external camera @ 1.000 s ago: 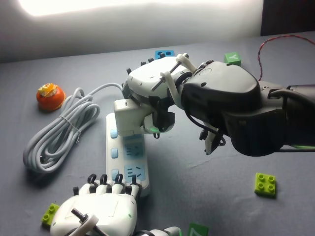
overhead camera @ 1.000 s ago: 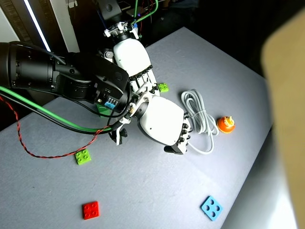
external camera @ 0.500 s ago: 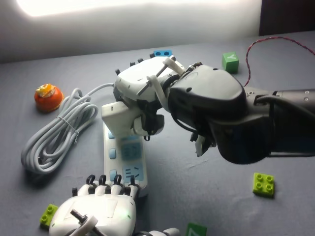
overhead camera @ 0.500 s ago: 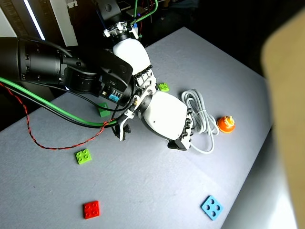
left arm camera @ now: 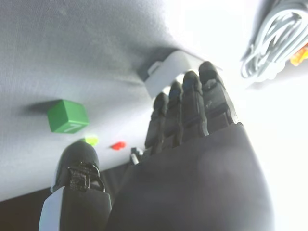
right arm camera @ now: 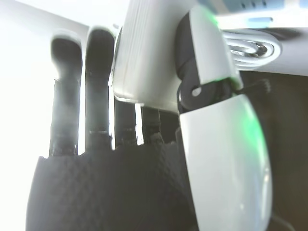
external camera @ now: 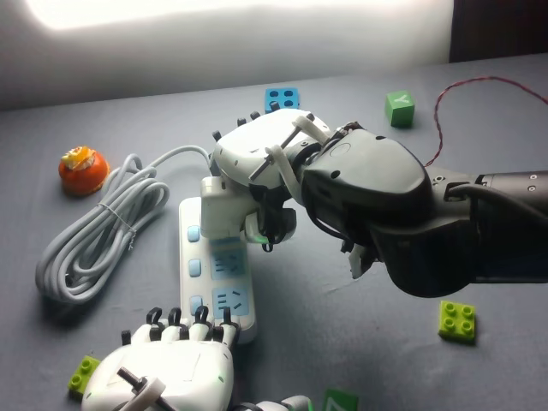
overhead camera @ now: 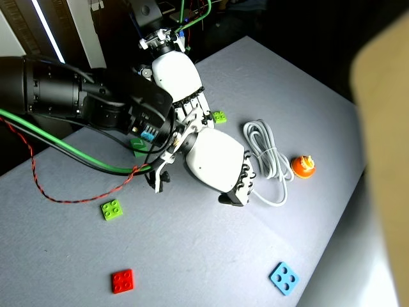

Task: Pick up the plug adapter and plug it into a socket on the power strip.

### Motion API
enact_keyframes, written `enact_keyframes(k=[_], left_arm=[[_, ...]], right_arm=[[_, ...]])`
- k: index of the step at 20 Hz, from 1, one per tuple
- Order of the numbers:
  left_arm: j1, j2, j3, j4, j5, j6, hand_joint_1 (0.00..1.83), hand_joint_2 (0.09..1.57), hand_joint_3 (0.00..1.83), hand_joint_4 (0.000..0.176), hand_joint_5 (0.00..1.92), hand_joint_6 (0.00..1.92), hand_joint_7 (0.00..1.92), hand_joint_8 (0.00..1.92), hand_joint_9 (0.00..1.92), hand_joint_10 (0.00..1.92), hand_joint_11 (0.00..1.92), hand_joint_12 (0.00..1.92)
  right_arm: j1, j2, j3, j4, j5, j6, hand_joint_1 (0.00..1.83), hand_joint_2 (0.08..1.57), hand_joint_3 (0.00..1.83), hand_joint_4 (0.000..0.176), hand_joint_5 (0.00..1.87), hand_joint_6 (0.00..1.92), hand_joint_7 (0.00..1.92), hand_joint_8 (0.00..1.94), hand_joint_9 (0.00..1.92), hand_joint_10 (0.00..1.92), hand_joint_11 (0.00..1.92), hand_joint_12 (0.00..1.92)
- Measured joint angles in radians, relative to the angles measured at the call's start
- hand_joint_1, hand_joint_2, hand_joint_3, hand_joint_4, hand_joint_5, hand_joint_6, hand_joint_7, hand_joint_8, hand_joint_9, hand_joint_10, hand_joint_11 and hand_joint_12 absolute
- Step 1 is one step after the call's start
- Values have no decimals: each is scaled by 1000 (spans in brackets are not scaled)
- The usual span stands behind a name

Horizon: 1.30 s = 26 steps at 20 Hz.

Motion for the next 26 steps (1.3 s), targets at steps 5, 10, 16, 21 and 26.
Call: enact_keyframes(k=[5, 10, 16, 21, 26], left_arm=[[0, 0, -3, 0, -2, 0, 0, 1236, 1, 0, 58, 1, 41, 2, 20, 2, 0, 82], [0, 0, -5, -4, -3, 0, 0, 1240, 0, 0, 53, 1, 30, 1, 8, 1, 0, 74], [0, 0, -5, -4, -3, 0, 1, 1231, 0, 0, 70, 2, 54, 1, 28, 2, 0, 125], [0, 0, -5, -4, -3, 0, 0, 1232, 0, 0, 68, 0, 42, 0, 11, 0, 0, 74], [0, 2, -5, -4, -2, 0, 0, 1244, 1, 0, 82, 2, 56, 3, 29, 4, 0, 96]], right_arm=[[2, 0, 0, -1, 1, 0, 1200, 1260, 1, 0, 650, 1172, 799, 1544, 664, 1441, 587, 1752], [11, 5, 1, 11, -9, 0, 1211, 1231, 0, 0, 759, 1085, 800, 1534, 642, 1443, 602, 1726], [16, 15, 2, 19, -29, 9, 1148, 1230, 0, 23, 741, 1331, 805, 1292, 690, 1065, 517, 1629], [18, 26, 2, 32, -63, 32, 876, 1132, 0, 0, 542, 159, 689, 171, 580, 580, 361, 1396], [20, 32, -1, 32, -98, 37, 700, 1038, 0, 0, 319, 0, 380, 0, 424, 25, 101, 1090]])
